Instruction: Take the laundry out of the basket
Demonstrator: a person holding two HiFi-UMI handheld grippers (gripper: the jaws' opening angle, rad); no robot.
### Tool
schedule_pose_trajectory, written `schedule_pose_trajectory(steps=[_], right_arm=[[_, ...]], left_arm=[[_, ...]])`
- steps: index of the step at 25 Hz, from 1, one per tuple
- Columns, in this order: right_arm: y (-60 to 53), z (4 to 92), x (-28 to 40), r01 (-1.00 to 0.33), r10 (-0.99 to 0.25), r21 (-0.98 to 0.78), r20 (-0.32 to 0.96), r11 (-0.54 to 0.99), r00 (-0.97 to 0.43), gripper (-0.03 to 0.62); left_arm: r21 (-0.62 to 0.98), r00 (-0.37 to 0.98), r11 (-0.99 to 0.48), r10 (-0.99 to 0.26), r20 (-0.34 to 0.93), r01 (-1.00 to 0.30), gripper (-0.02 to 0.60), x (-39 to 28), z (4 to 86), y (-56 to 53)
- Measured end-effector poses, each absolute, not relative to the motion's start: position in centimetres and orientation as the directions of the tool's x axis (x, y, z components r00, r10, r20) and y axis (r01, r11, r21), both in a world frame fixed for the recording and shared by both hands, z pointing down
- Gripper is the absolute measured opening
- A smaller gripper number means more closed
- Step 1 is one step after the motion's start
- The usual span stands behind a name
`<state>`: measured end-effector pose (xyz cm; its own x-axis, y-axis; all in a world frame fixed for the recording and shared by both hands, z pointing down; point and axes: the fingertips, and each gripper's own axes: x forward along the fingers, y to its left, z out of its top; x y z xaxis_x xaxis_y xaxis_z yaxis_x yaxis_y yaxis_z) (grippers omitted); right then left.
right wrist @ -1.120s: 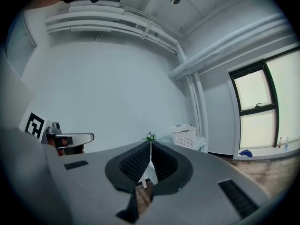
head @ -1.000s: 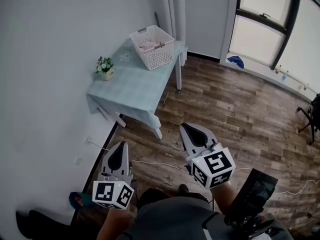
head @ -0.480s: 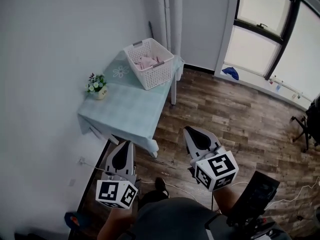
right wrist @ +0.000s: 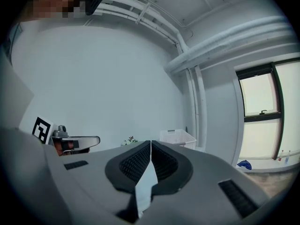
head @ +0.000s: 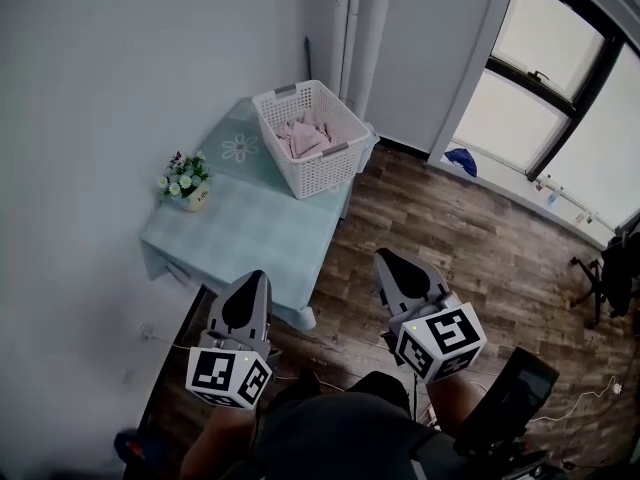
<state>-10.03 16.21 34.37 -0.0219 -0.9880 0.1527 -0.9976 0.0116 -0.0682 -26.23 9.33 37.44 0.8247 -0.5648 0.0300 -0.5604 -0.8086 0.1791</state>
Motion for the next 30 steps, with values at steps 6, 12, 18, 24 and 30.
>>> schedule_pose_trajectory(steps=[6,12,18,24,30], right_arm=[[11.9,34.5,-5.6,-0.995,-0.988,-0.085,0.143,0.043,-0.055,0.017],[6.6,34.5,0.4,-0.982,-0.98,-0.119,0.121,0.145,-0.16,0.017],[2.7,34.0,7.4,-0.957,-0.953,-0.118,0.118,0.265,-0.278,0.018],[-1.6,34.8,10.0,-0.919,-0.909,-0.13,0.153,0.371,-0.388,0.018],[-6.4,34.6,10.1,-0.912,-0.902,-0.144,0.149,0.385,-0.405,0.02]], left_arm=[[0.173,0.81,-0.793,-0.583,0.067,-0.584,0.009,-22.1,38.2,5.6],[0.143,0.743,-0.731,-0.666,0.067,-0.667,0.009,-16.5,37.1,1.5],[0.126,0.667,-0.656,-0.741,0.076,-0.744,0.009,-10.8,36.5,-1.4],[0.105,0.588,-0.578,-0.8,0.119,-0.809,0.009,-9.1,36.6,-3.8],[0.098,0.567,-0.559,-0.815,0.118,-0.823,0.009,-9.2,36.1,-7.1]])
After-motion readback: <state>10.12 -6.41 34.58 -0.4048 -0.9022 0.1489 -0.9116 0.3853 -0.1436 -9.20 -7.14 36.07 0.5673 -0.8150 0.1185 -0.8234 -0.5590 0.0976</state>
